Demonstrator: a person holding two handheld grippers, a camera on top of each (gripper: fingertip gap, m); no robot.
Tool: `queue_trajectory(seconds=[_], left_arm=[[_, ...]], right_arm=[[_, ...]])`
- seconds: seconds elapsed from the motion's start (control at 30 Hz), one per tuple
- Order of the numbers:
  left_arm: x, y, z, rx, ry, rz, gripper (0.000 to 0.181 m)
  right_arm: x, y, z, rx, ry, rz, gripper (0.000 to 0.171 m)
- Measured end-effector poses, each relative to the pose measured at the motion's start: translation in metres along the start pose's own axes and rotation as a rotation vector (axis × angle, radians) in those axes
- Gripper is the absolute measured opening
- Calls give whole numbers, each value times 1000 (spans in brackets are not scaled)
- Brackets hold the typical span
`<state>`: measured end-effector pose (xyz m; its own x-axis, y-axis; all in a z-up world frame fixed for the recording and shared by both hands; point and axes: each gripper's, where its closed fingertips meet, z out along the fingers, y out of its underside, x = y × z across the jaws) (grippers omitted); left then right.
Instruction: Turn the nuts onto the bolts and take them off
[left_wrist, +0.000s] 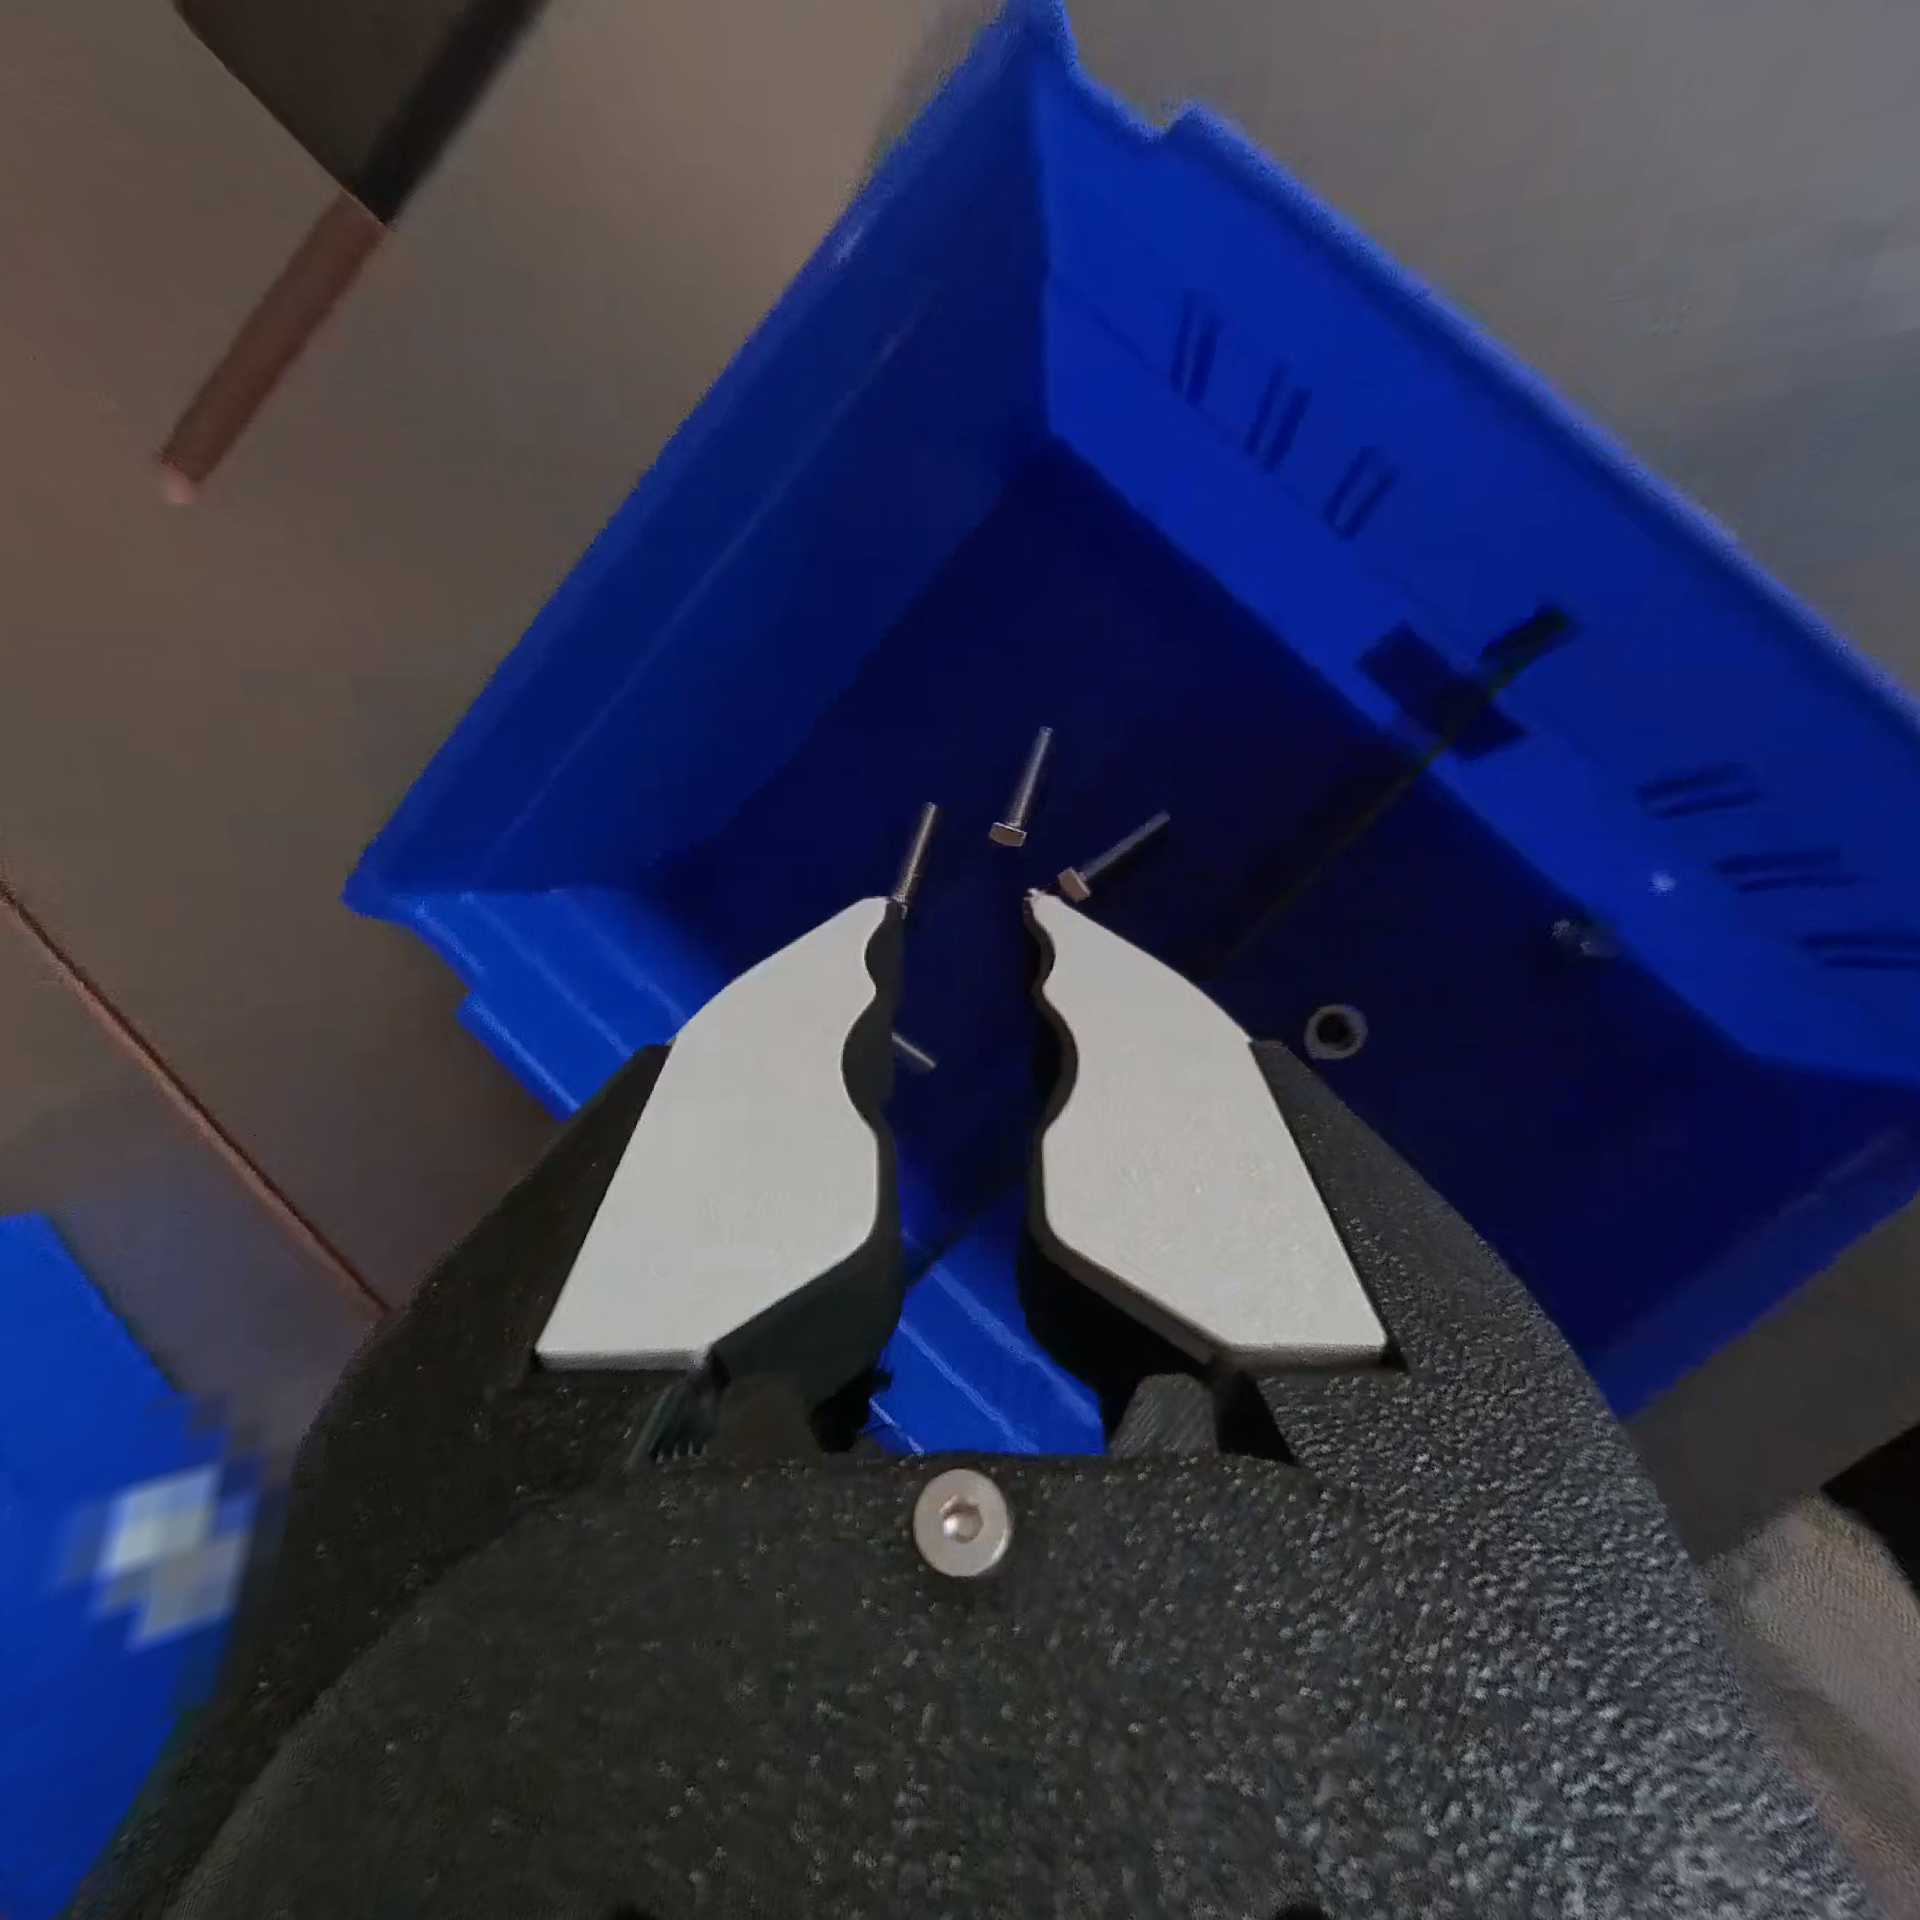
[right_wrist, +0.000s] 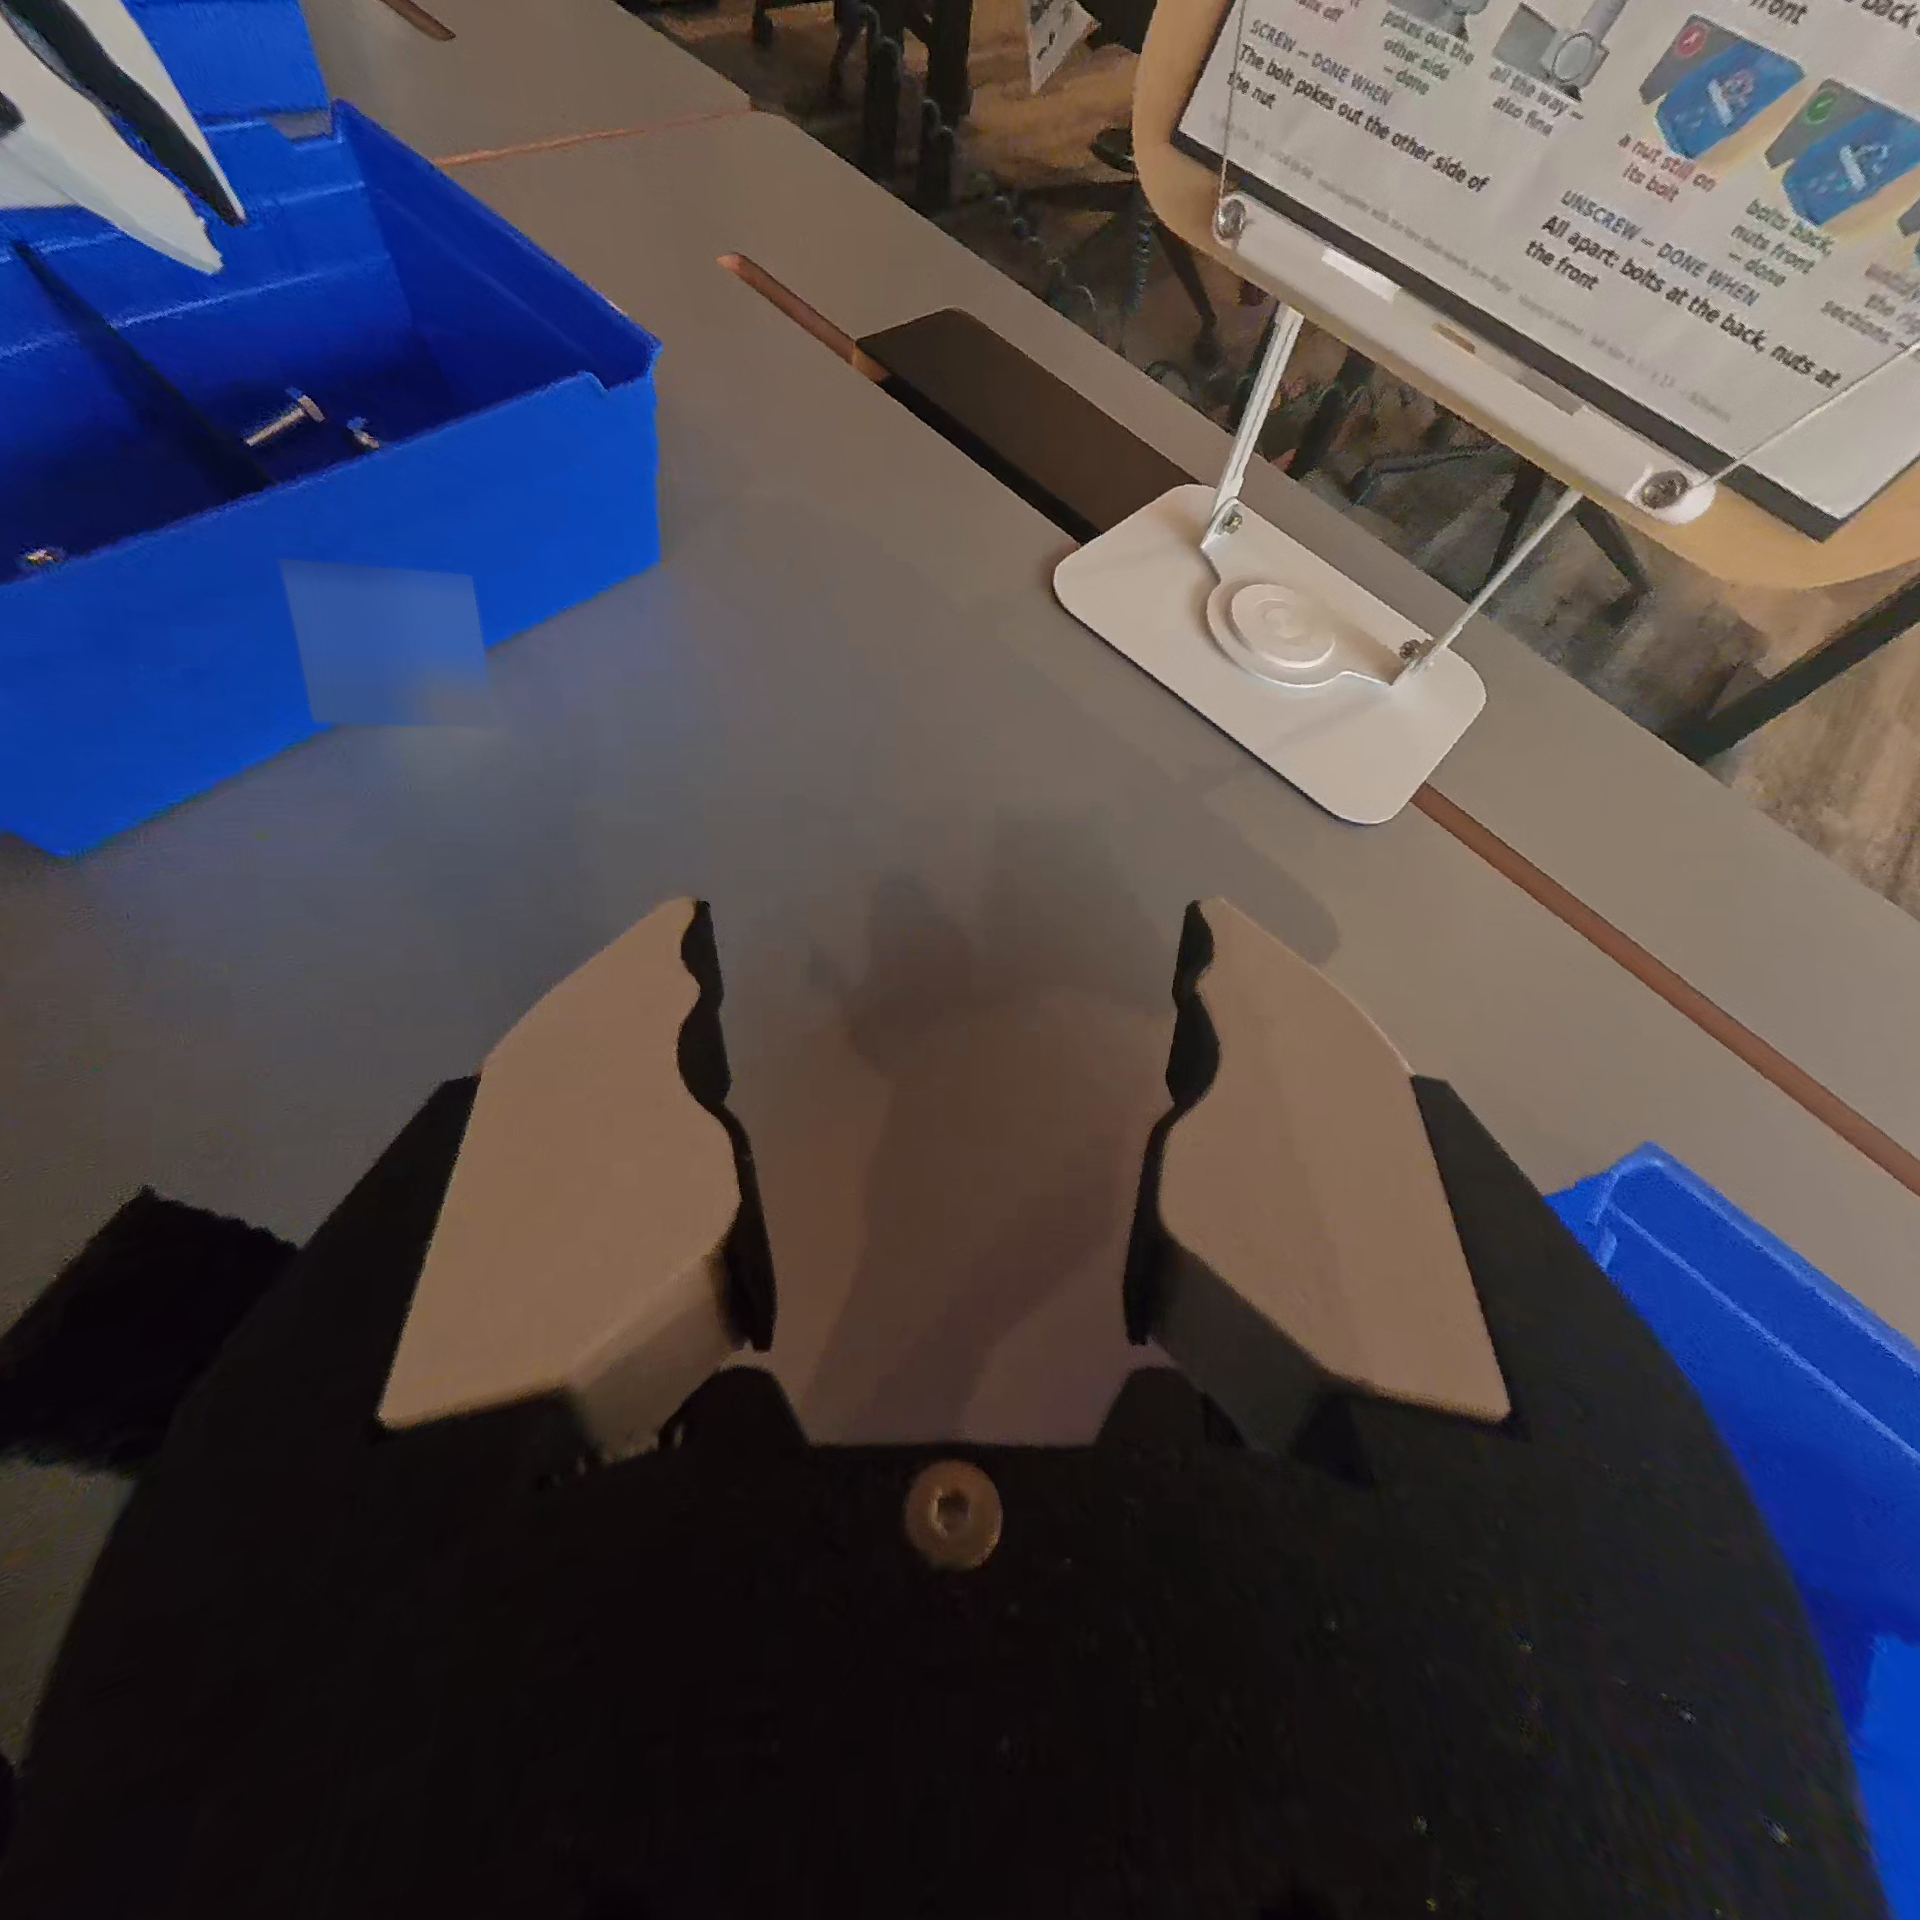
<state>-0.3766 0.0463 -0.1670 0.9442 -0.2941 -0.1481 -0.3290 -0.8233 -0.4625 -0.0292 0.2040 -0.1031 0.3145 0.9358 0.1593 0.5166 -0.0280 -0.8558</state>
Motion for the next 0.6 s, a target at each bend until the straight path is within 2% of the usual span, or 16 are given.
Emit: queue_trajectory(seconds=[0.17, 0.33, 0.47, 0.6], left_arm=[[-3, 13, 31, -140, 87, 156, 15], [-9, 32, 51, -324, 87, 346, 15], [-11, 47, 61, -430, 112, 426, 20], [-13, 51, 69, -440, 108, 479, 30]], right_arm=[[6, 10, -6, -11, 7, 17, 84], [7, 11, -11, -5, 7, 14, 84], [6, 8, -16, 9, 13, 7, 82], [4, 5, -20, 28, 12, 5, 81]])
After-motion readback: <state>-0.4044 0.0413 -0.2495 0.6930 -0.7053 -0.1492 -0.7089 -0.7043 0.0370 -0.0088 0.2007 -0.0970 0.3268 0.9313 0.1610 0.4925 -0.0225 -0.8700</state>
